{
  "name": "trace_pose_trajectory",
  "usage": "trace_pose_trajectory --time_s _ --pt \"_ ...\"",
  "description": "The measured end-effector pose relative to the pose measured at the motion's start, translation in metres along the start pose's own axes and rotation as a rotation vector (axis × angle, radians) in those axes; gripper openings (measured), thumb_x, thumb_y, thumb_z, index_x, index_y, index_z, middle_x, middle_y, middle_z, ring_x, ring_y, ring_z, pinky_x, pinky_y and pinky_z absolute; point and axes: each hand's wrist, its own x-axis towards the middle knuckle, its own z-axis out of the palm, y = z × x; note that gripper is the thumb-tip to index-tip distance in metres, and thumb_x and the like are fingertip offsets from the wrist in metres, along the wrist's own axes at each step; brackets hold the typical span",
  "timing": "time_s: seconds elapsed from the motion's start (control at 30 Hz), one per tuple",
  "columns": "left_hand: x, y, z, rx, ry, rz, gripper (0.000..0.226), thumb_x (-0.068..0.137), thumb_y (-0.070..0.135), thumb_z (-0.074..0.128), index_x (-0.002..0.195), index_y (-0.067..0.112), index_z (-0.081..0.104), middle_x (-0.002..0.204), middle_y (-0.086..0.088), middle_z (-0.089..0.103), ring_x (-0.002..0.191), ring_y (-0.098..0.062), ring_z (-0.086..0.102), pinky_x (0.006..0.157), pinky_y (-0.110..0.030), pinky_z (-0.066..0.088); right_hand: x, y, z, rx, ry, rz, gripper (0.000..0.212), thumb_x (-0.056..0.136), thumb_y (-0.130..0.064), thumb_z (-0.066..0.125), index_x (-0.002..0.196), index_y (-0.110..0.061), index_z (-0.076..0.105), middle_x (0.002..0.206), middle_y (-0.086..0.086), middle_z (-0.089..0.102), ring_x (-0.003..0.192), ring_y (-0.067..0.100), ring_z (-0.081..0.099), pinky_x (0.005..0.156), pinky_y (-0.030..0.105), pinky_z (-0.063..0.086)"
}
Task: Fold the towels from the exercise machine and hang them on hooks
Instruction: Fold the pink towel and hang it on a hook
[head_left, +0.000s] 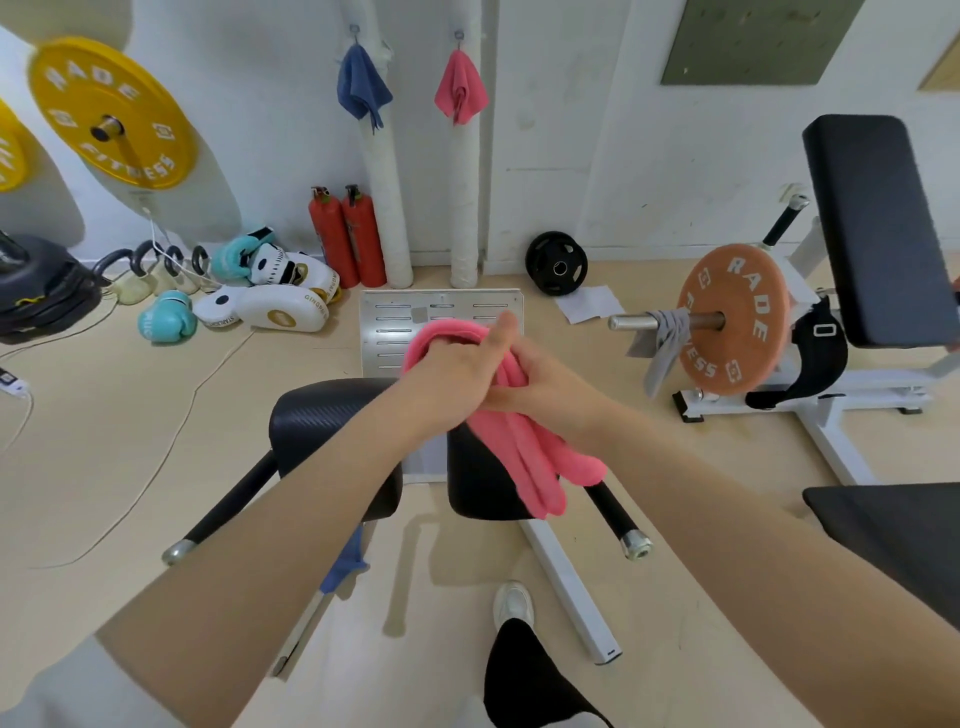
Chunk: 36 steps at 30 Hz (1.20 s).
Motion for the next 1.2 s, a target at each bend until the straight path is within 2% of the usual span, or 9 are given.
trace_pose_trajectory --time_s 0.13,0.23,0.33,0.5,0.67,0.77,0.87,1.03,1.2 --pt "-0.008 -0.003 0.002 0.793 0.138 0.273 0.089 0.083 0.07 0.006 0.103 0.011 0.069 0.114 -0.012 0.057 0.11 -0.03 0.045 0.099 -0.046 0.029 -0.012 0.014 0.026 0.528 0.123 0.201 0.017 0.094 -0.013 0.045 0.099 -0.013 0.061 0.077 -0.005 0.07 0.067 0.0 0.068 0.064 0.014 0.053" --pt "-0.014 -0.004 -0.008 0.223 -0.083 0.319 0.07 0.094 0.056 0.018 0.094 0.008 0.069 0.097 -0.008 0.068 0.098 -0.024 0.06 0.095 -0.036 0.041 -0.017 0.026 0.035 0.865 0.166 0.337 0.037 0.095 -0.021 0.043 0.078 -0.015 0.075 0.075 0.0 0.074 0.07 0.012 0.071 0.078 0.028 0.051" --pt "-0.015 -0.026 -0.014 -0.026 0.185 0.463 0.036 0.1 0.031 0.035 0.102 0.008 0.063 0.095 -0.001 0.066 0.094 -0.017 0.06 0.083 -0.021 0.043 -0.019 0.03 0.031 1.005 0.259 0.408 0.045 0.095 -0.037 0.045 0.078 -0.011 0.078 0.087 0.007 0.074 0.078 0.019 0.072 0.086 0.035 0.048" --pt "-0.018 -0.053 0.01 0.144 0.144 0.422 0.01 0.091 0.024 0.054 0.093 0.017 0.061 0.085 0.005 0.06 0.08 -0.014 0.056 0.071 -0.02 0.043 -0.017 0.035 0.029 1.148 0.335 0.381 0.053 0.091 -0.048 0.044 0.096 -0.002 0.07 0.096 0.017 0.071 0.091 0.03 0.068 0.091 0.044 0.047" --pt "-0.021 -0.053 0.04 0.26 0.227 0.323 0.03 0.088 0.042 0.054 0.096 0.013 0.05 0.09 0.004 0.049 0.076 -0.016 0.05 0.058 -0.025 0.038 -0.017 0.032 0.024 1.275 0.246 0.289 0.067 0.092 -0.053 0.037 0.094 0.005 0.071 0.097 0.023 0.07 0.083 0.034 0.071 0.073 0.045 0.057" --pt "-0.017 -0.045 0.046 0.365 0.284 0.342 0.023 0.094 0.037 0.045 0.091 0.014 0.044 0.089 0.003 0.046 0.073 -0.015 0.045 0.053 -0.027 0.029 -0.02 0.037 0.022 1.287 0.268 0.232 0.056 0.077 -0.035 0.064 0.117 0.004 0.057 0.109 0.025 0.065 0.095 0.035 0.068 0.084 0.048 0.052" --pt "-0.017 -0.038 0.048 0.444 0.288 0.354 0.017 0.097 0.028 0.035 0.084 0.017 0.037 0.083 0.002 0.045 0.071 -0.016 0.042 0.055 -0.028 0.024 -0.023 0.049 0.02 1.286 0.228 0.24 0.062 0.047 -0.018 0.081 0.103 0.003 0.067 0.103 0.02 0.068 0.092 0.031 0.068 0.088 0.044 0.051" --pt "-0.026 -0.03 0.045 0.433 0.38 0.373 0.018 0.097 0.027 0.035 0.091 0.013 0.045 0.075 0.0 0.047 0.069 -0.023 0.048 0.061 -0.033 0.036 -0.027 0.055 0.026 1.205 0.366 0.379 0.034 0.09 -0.023 0.038 0.102 -0.005 0.064 0.101 0.012 0.066 0.102 0.023 0.06 0.102 0.036 0.039" --pt "-0.036 -0.027 0.064 0.468 0.168 0.321 0.015 0.1 0.027 0.03 0.091 0.017 0.036 0.064 0.01 0.033 0.067 -0.016 0.042 0.048 -0.027 0.024 -0.031 0.044 0.035 1.215 0.37 0.397 0.048 0.096 -0.036 0.032 0.092 -0.005 0.068 0.081 0.012 0.074 0.071 0.022 0.073 0.08 0.035 0.046"
